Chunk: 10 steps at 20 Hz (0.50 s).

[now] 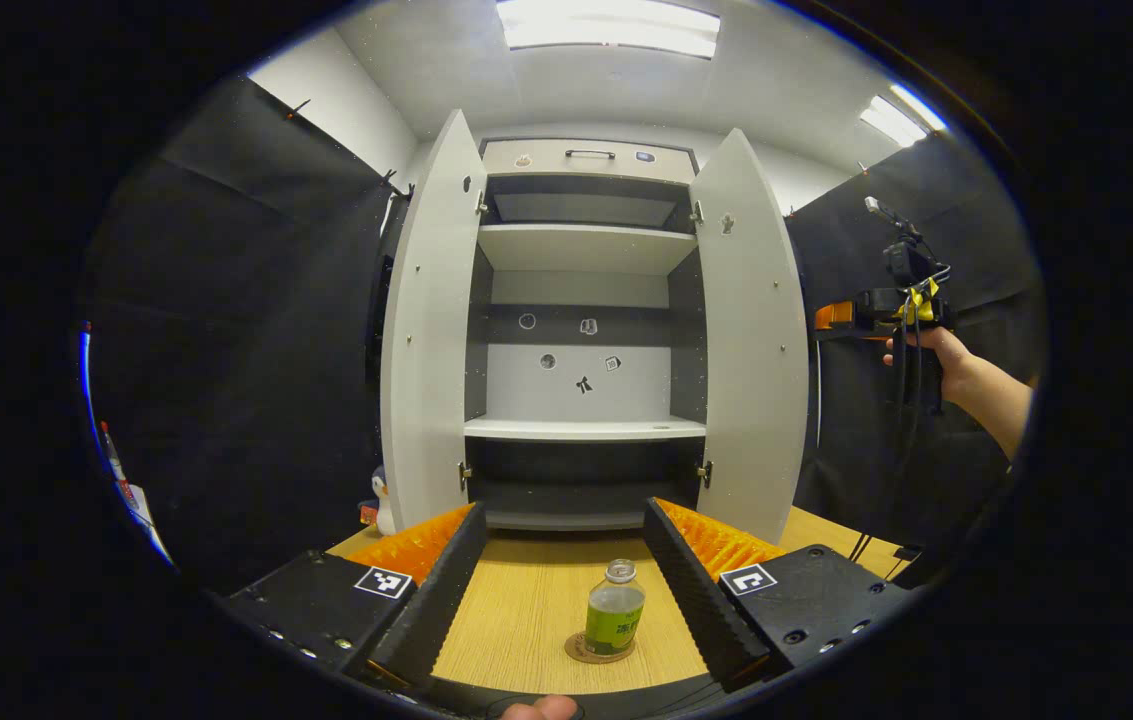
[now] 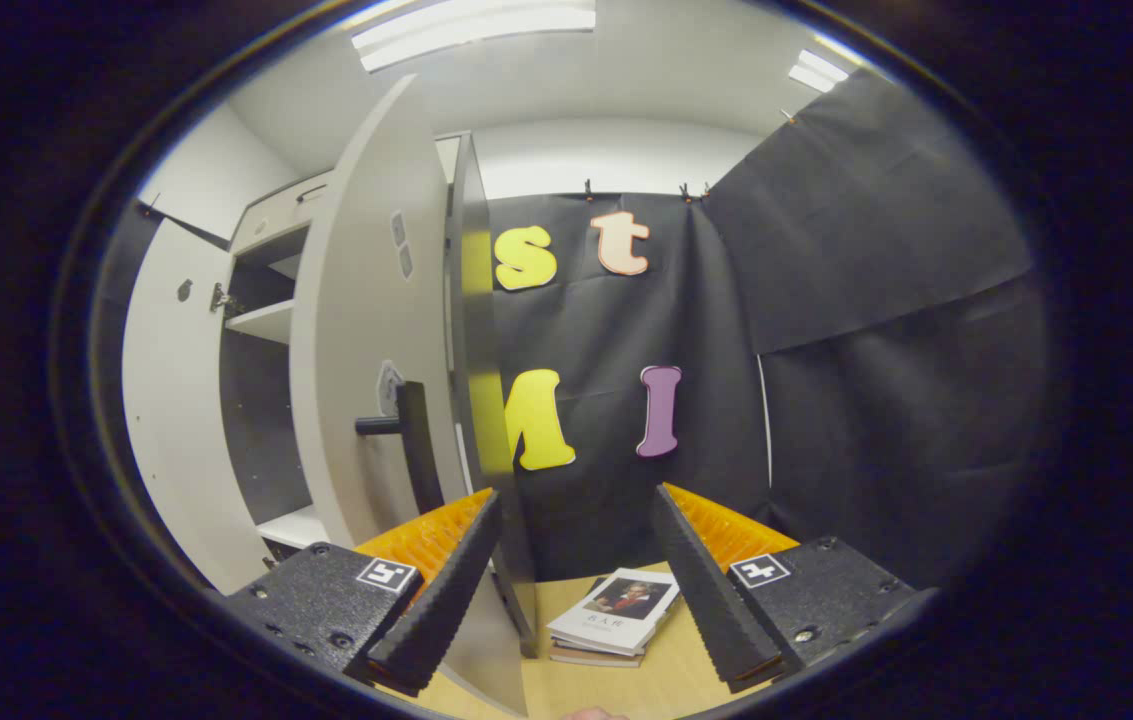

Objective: Grasp the bottle in the cabinet with the left hand and place it on the coaster, then close the right door with the right hand and the left door with the left hand.

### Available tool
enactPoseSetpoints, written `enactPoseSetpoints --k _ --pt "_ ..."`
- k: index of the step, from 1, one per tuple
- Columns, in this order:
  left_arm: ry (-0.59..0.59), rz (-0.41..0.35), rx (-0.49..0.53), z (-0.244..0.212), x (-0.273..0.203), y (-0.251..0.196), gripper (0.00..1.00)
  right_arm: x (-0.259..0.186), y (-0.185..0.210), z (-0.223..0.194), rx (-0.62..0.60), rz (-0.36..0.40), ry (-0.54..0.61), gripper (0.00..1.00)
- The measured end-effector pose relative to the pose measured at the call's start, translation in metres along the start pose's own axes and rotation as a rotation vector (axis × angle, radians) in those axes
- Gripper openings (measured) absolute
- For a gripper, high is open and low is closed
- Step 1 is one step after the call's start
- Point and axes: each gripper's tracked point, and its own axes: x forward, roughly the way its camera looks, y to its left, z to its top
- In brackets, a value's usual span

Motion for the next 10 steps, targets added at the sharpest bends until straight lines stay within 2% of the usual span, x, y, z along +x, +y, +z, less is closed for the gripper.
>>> enactPoseSetpoints --k 3,4,6,7,8,10 --pt "0.023 0.038 -0.019 -0.007 -0.001 0.011 0.96 0.002 0.001 0.005 0.015 0.005 -0.010 0.94" --pt "0.026 0.036 -0.029 -0.008 -0.002 0.012 0.95 0.003 0.004 0.006 0.007 0.007 -0.017 0.99" --pt "0.012 0.041 -0.027 -0.005 -0.003 0.014 0.94 0.002 0.009 0.005 -0.024 0.010 -0.010 0.99" --pt "0.006 0.045 -0.017 -0.004 -0.005 0.016 0.94 0.001 0.009 0.007 -0.046 0.003 -0.016 0.94" --pt "0.007 0.050 -0.005 -0.005 -0.005 0.018 0.94 0.001 0.010 0.009 -0.063 -0.003 -0.020 0.99" --pt "0.001 0.058 0.012 -0.003 -0.008 0.024 0.94 0.000 0.015 0.009 -0.078 -0.007 -0.025 0.99"
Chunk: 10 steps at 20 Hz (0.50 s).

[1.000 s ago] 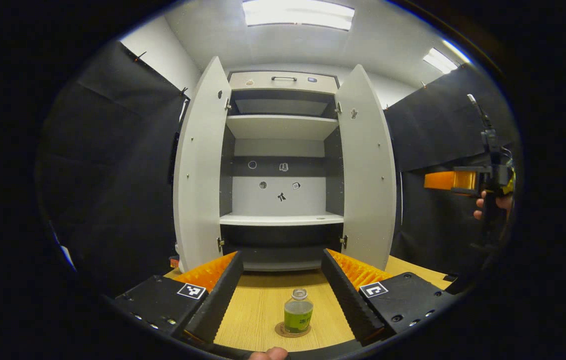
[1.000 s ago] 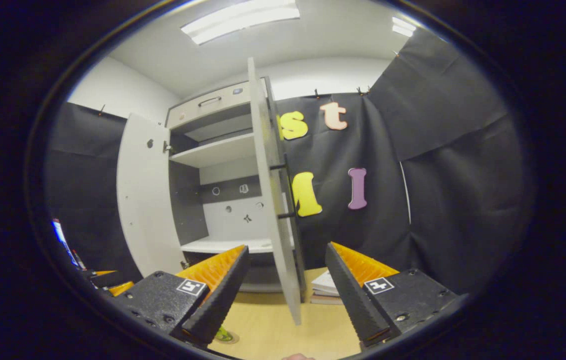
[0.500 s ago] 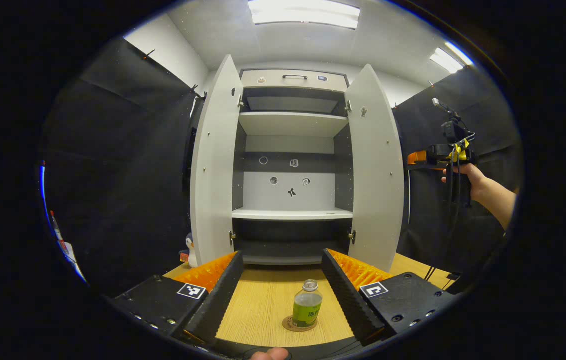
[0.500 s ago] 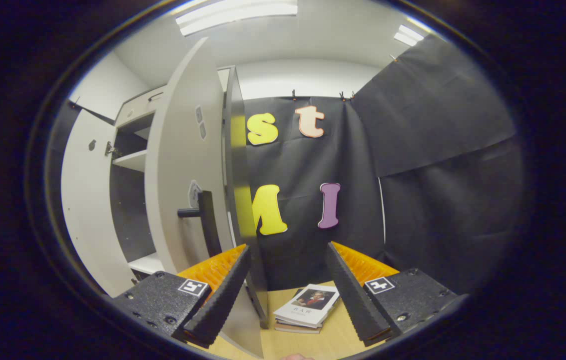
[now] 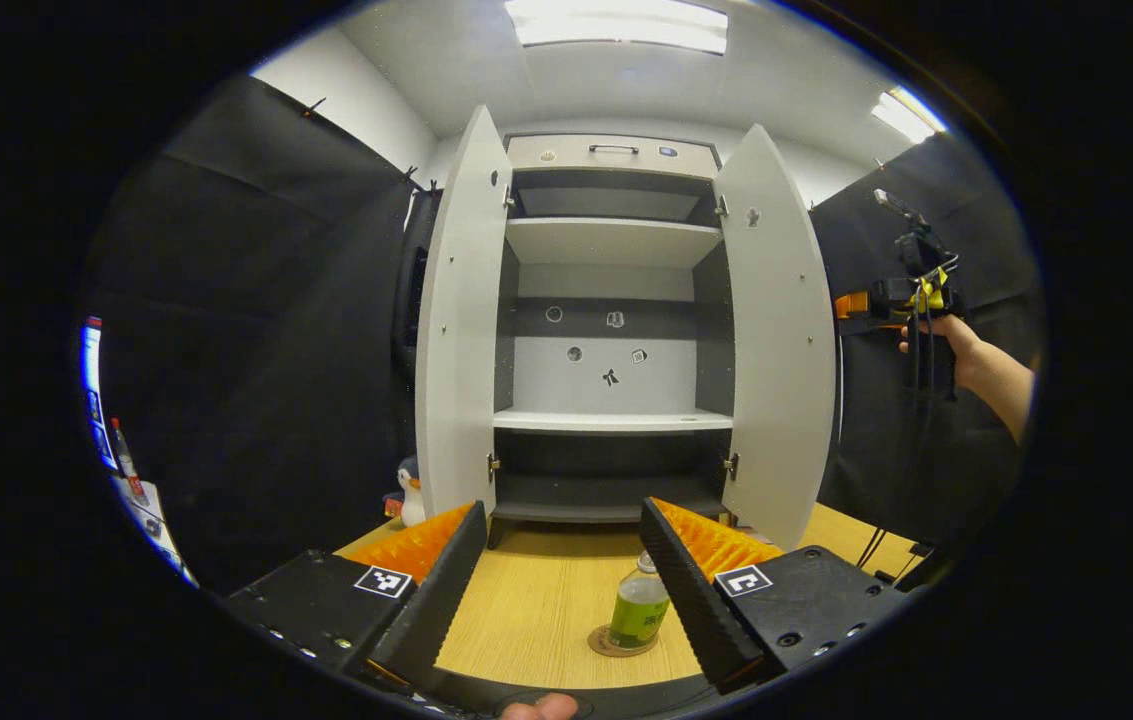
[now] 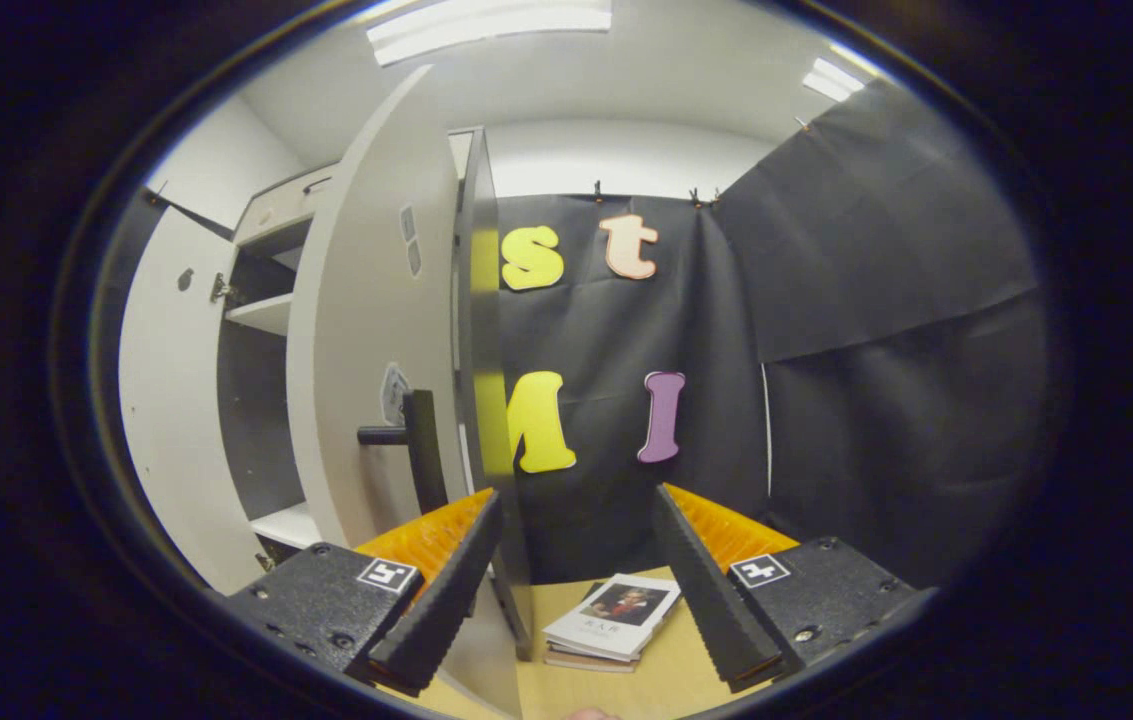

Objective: Grasp the bottle in the cabinet with the left hand and place it on the coaster, then close the right door with the right hand and the left door with the left hand.

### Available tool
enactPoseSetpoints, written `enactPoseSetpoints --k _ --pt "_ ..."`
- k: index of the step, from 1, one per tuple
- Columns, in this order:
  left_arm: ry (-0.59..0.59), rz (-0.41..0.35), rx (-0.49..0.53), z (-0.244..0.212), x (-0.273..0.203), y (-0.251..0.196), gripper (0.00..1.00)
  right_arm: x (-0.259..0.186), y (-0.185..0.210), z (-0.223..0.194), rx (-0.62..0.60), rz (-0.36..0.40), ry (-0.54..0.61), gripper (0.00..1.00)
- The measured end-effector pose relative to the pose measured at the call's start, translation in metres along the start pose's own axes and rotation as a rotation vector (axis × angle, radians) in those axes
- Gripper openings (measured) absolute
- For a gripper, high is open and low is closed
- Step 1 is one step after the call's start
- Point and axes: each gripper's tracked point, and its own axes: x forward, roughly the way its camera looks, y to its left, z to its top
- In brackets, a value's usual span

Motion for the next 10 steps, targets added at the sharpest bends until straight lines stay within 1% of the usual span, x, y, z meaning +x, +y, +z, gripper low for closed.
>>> enactPoseSetpoints --k 2,3,4,5,8,10 --pt "-0.005 0.005 0.005 0.002 -0.003 0.006 0.94 -0.004 0.003 0.003 -0.038 -0.014 -0.017 0.98" --pt "-0.003 0.009 0.007 0.001 -0.003 0.008 0.94 -0.006 0.004 0.005 -0.066 -0.024 -0.029 0.94" --pt "-0.005 0.017 0.011 0.001 -0.003 0.013 0.94 -0.007 0.007 0.005 -0.090 -0.028 -0.036 0.99" --pt "-0.007 0.025 0.017 0.000 -0.003 0.016 0.94 -0.009 0.011 0.005 -0.104 -0.028 -0.037 0.98" --pt "0.004 0.006 0.010 -0.003 0.005 0.014 0.94 -0.009 0.020 0.003 -0.091 -0.009 -0.016 0.99" --pt "-0.014 -0.004 0.014 0.001 0.005 0.012 0.94 -0.011 0.034 0.003 -0.076 0.013 -0.021 0.99"
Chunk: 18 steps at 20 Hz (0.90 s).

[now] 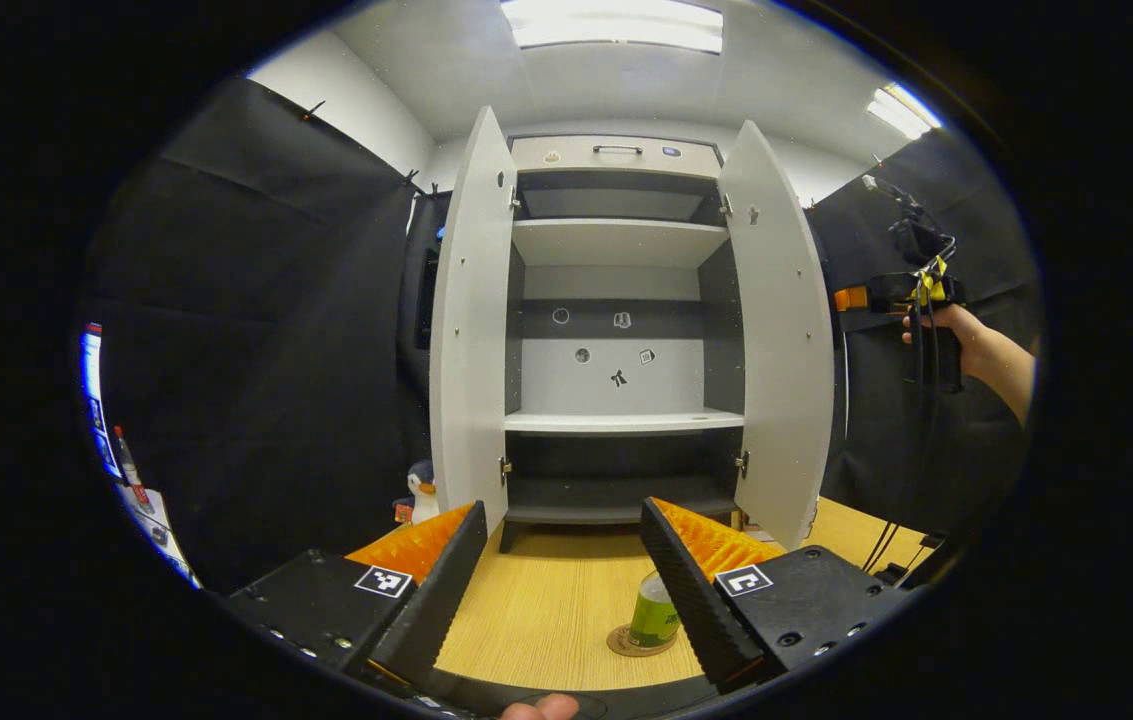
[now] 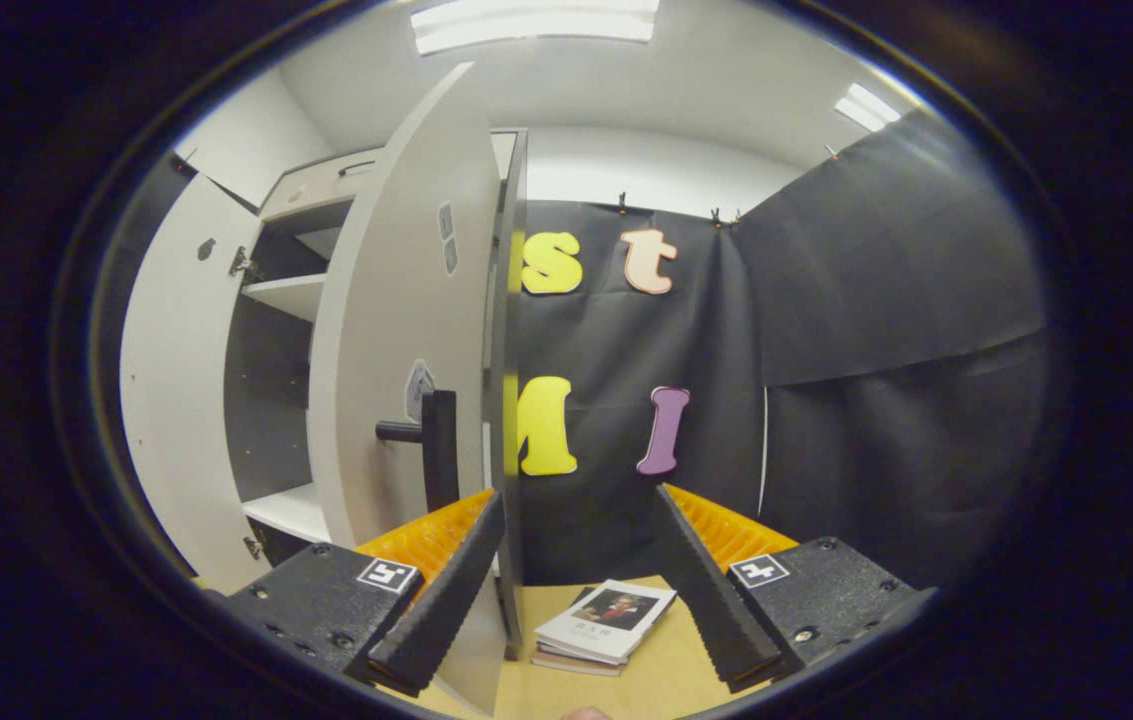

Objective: Grasp the bottle in the cabinet with the left hand and place it on the coaster, then close the right door with the right hand and the left door with the left hand.

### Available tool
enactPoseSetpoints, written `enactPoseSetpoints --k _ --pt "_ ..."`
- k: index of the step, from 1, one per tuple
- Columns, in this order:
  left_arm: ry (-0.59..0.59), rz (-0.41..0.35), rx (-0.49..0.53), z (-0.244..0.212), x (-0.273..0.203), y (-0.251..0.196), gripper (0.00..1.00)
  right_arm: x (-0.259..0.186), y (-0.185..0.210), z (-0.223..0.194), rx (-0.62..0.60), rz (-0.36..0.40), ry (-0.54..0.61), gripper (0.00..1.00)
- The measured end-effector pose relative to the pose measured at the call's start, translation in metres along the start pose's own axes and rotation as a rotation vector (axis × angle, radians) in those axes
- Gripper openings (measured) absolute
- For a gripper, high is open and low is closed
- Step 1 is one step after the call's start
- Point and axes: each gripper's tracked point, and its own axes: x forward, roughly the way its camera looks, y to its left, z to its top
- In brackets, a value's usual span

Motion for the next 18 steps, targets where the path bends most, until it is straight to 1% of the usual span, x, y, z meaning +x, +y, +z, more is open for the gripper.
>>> enactPoseSetpoints --k 2,5,6,7,9,11,12,13,14,15,16,17,18 --pt "-0.014 -0.023 0.018 0.004 0.000 -0.003 0.94 -0.002 0.019 0.001 -0.004 0.023 -0.008 0.98" --pt "0.001 -0.043 0.023 -0.001 0.000 -0.003 0.94 0.000 0.053 -0.001 -0.016 0.079 -0.012 0.99" --pt "0.003 -0.033 0.019 -0.003 0.000 0.001 0.96 0.000 0.064 -0.003 -0.011 0.100 -0.009 0.99" --pt "0.007 -0.024 0.015 -0.003 0.005 0.005 0.95 0.002 0.073 -0.004 0.003 0.116 -0.003 0.99" --pt "0.018 -0.014 0.011 -0.005 0.009 0.010 0.95 0.006 0.091 -0.007 0.029 0.142 0.001 0.99" --pt "0.015 -0.009 0.014 -0.004 0.007 0.012 0.95 0.011 0.112 -0.006 0.043 0.185 0.003 0.99" --pt "0.016 -0.009 0.017 -0.003 0.008 0.014 0.95 0.016 0.125 -0.008 0.049 0.212 0.011 0.94" --pt "0.016 -0.004 0.021 -0.002 0.008 0.016 0.95 0.021 0.134 -0.010 0.059 0.236 0.022 0.94" --pt "0.015 0.002 0.024 -0.002 0.007 0.019 0.95 0.026 0.141 -0.009 0.065 0.254 0.035 0.99" --pt "0.015 0.008 0.027 0.000 0.007 0.021 0.95 0.029 0.146 -0.009 0.064 0.260 0.044 0.99" --pt "0.016 0.017 0.030 -0.001 0.005 0.023 0.95 0.028 0.149 -0.006 0.060 0.266 0.038 0.94" --pt "0.018 0.027 0.030 -0.002 0.003 0.024 0.95 0.026 0.151 -0.002 0.055 0.273 0.025 0.99" --pt "0.020 0.036 0.025 -0.002 0.001 0.027 0.95 0.021 0.152 0.000 0.049 0.274 0.016 0.99"
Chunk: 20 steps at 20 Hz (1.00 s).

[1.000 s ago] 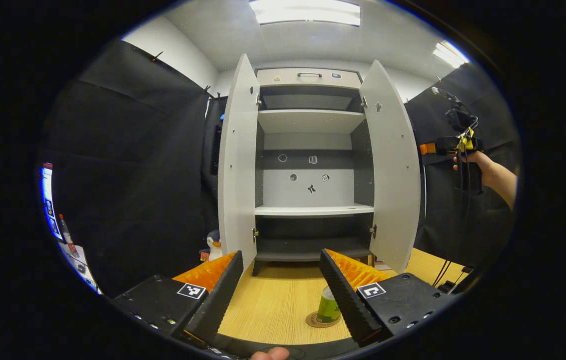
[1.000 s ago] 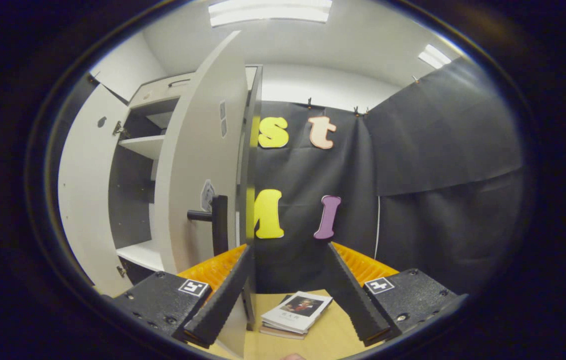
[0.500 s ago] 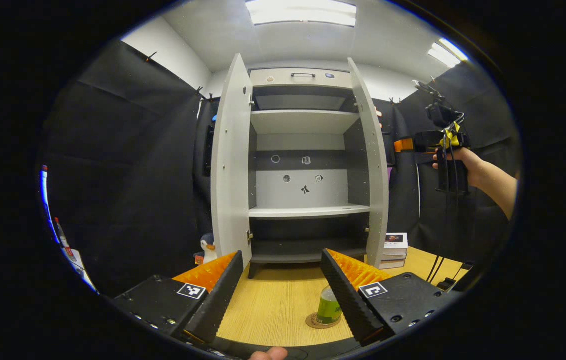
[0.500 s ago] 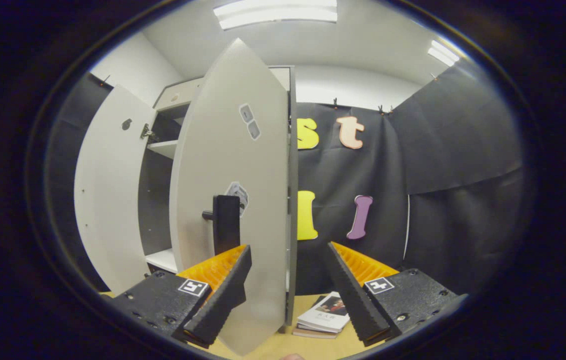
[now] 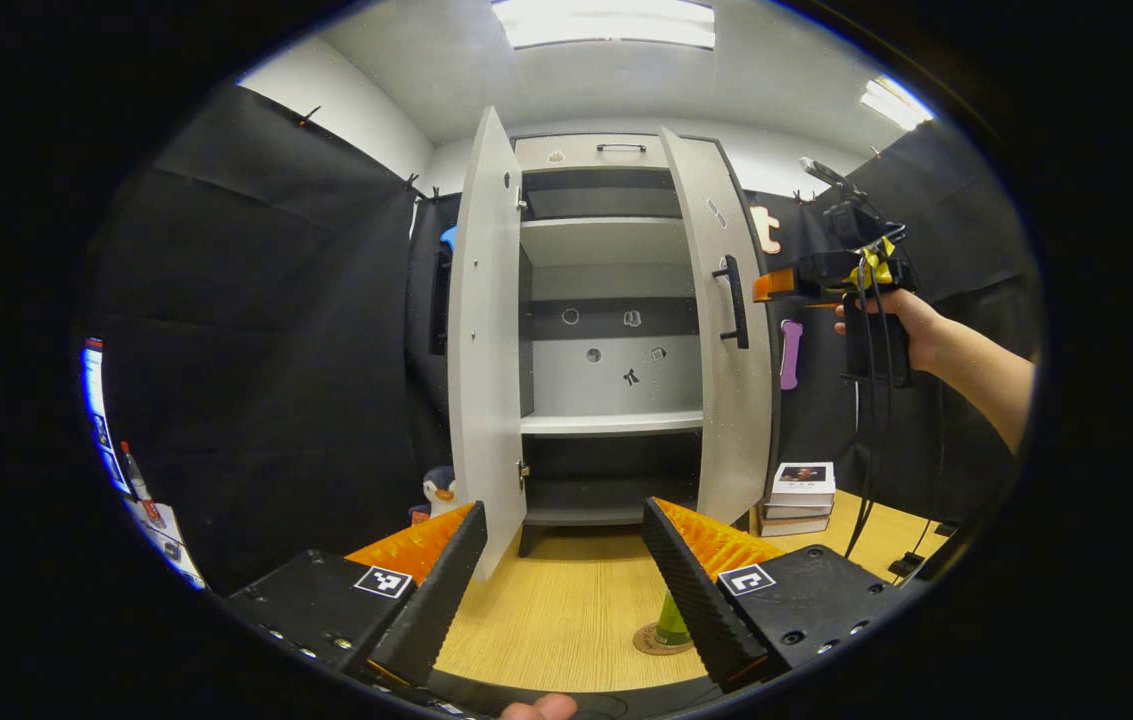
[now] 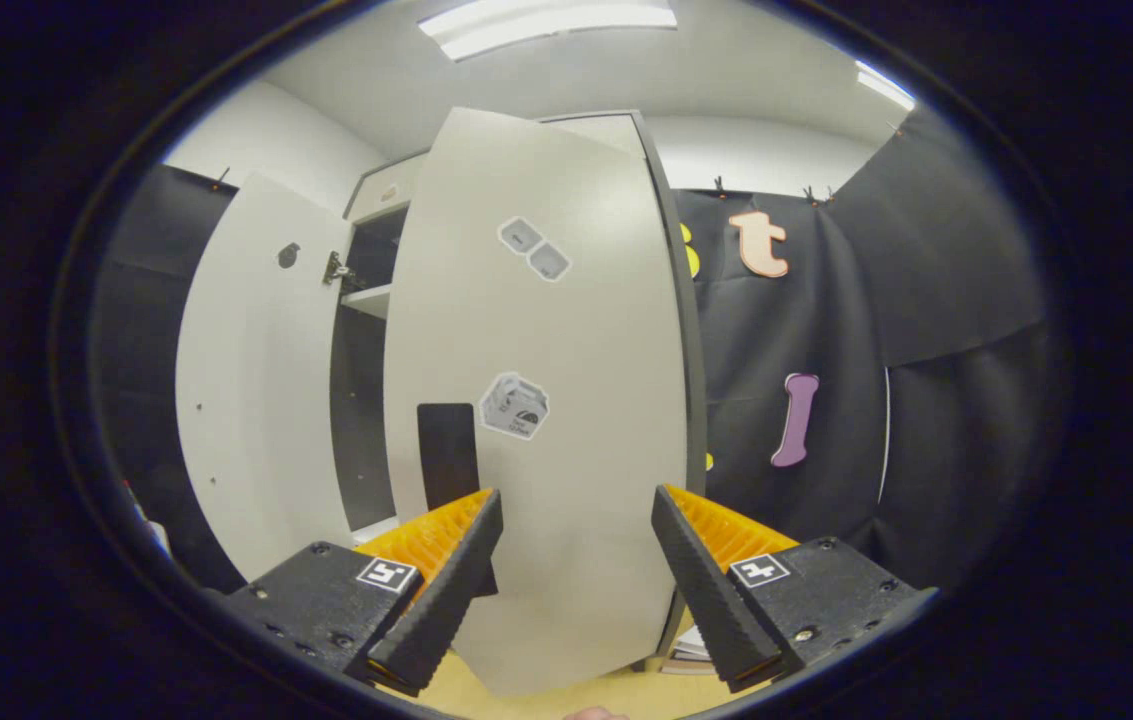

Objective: Grasp the bottle in the cabinet with the left hand and place it on the coaster, then close the right door with the right hand and the left door with the left hand.

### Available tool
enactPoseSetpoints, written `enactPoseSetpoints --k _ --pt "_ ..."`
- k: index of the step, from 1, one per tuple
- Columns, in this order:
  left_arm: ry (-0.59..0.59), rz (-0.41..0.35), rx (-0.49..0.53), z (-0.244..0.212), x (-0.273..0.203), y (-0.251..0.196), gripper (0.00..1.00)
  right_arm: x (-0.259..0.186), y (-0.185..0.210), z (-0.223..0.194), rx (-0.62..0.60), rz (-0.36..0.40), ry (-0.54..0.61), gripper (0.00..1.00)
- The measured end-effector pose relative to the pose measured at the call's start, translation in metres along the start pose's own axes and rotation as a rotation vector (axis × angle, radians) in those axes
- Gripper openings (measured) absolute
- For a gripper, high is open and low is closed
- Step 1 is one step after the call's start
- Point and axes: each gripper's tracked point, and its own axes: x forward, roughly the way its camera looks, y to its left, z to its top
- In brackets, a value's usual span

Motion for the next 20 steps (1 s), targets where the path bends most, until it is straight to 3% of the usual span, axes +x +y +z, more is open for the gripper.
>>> enactPoseSetpoints --k 4,9,11,14,15,17,18,20 --pt "0.008 0.017 -0.028 0.002 -0.003 0.005 0.95 -0.029 0.003 0.003 -0.005 0.015 -0.020 0.99" --pt "-0.015 0.005 -0.029 0.018 0.006 0.006 0.95 -0.096 -0.010 -0.010 -0.011 0.005 -0.028 0.99" --pt "-0.034 -0.002 -0.041 0.028 0.015 0.005 0.96 -0.126 -0.017 -0.024 0.003 -0.006 -0.018 0.94" --pt "-0.059 -0.010 -0.075 0.040 0.026 0.000 0.96 -0.166 -0.029 -0.054 -0.009 -0.039 -0.007 0.98" --pt "-0.062 -0.018 -0.083 0.042 0.030 -0.003 0.94 -0.178 -0.034 -0.065 -0.012 -0.055 0.003 0.94" --pt "-0.068 -0.017 -0.073 0.045 0.034 -0.004 0.94 -0.200 -0.037 -0.087 -0.020 -0.076 0.031 0.99" --pt "-0.072 -0.016 -0.068 0.047 0.035 -0.004 0.96 -0.209 -0.040 -0.098 -0.030 -0.089 0.051 0.94" --pt "-0.074 -0.019 -0.080 0.049 0.039 -0.005 0.96 -0.226 -0.045 -0.111 -0.032 -0.120 0.072 0.99"
